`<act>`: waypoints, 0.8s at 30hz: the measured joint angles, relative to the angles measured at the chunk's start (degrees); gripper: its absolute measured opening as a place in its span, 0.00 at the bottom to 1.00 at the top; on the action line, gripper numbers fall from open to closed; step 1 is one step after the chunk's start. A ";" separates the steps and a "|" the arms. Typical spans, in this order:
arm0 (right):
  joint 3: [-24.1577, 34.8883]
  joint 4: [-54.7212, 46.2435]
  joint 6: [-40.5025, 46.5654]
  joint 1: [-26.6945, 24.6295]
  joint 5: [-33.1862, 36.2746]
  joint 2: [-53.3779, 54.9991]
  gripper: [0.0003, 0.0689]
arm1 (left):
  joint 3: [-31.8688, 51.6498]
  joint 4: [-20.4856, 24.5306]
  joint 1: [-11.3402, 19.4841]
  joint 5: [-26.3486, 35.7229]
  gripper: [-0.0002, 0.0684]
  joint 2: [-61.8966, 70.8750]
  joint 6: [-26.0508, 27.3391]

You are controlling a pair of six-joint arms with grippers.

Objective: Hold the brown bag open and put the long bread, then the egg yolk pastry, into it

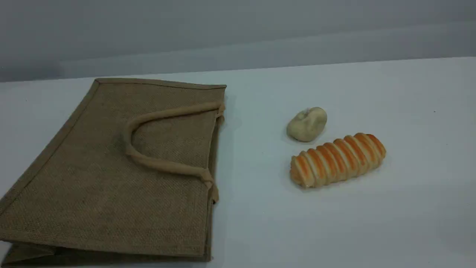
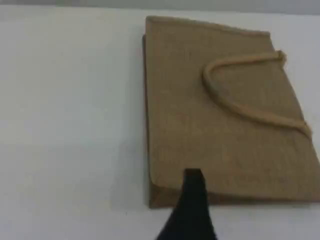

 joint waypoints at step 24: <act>-1.88 16.64 -8.02 0.00 -29.09 39.32 0.71 | -14.37 6.09 0.00 -18.45 0.82 47.48 -6.47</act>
